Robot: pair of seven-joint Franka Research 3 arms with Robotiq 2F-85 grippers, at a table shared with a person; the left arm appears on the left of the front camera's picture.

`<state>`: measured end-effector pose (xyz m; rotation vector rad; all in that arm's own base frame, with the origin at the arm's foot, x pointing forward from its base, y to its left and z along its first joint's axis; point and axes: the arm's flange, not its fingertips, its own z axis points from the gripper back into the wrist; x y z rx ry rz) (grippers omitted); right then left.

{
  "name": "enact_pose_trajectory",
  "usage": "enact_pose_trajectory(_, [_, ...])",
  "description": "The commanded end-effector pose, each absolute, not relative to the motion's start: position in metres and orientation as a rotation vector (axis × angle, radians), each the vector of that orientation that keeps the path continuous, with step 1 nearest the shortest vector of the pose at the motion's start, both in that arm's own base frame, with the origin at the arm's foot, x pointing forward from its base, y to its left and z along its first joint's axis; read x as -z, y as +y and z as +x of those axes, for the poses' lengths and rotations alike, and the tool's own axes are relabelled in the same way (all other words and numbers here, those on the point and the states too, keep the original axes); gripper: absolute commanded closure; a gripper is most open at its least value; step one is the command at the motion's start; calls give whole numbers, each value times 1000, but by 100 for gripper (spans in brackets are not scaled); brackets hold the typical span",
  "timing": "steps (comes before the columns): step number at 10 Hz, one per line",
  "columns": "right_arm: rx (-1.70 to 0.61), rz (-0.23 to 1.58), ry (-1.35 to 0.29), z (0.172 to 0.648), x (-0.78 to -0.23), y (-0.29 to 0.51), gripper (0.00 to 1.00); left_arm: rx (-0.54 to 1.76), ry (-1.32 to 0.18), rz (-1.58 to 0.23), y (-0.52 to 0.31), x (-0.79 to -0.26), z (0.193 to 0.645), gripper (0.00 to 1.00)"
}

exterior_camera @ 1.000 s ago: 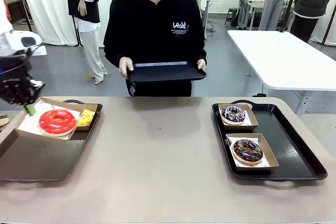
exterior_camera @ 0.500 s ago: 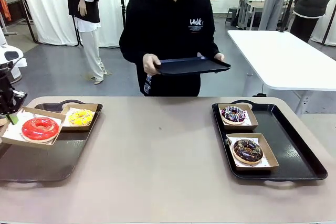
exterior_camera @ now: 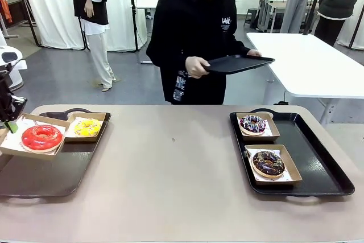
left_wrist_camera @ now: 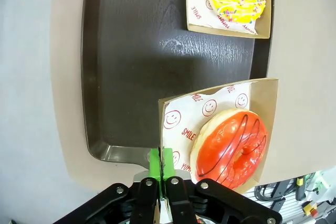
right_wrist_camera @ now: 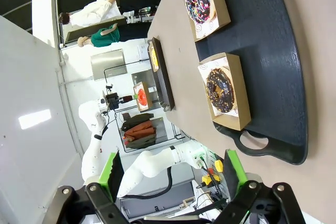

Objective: Individually package the donuts and arrange them on the tray.
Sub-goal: Place the picked Paper togo box on the Handle tray.

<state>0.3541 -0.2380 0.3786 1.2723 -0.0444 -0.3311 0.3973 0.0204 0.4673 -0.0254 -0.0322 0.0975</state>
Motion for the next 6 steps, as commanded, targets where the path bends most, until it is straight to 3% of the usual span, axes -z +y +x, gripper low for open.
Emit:
enact_pose_trajectory(1, [338,1281,-36,353,-381,-239,0,-98,-26,-42,19,-468,395,99])
enact_pose_trajectory(6, [338,1281,-36,353,-381,-239,0,-60,-61,-6,20,-419,412,99])
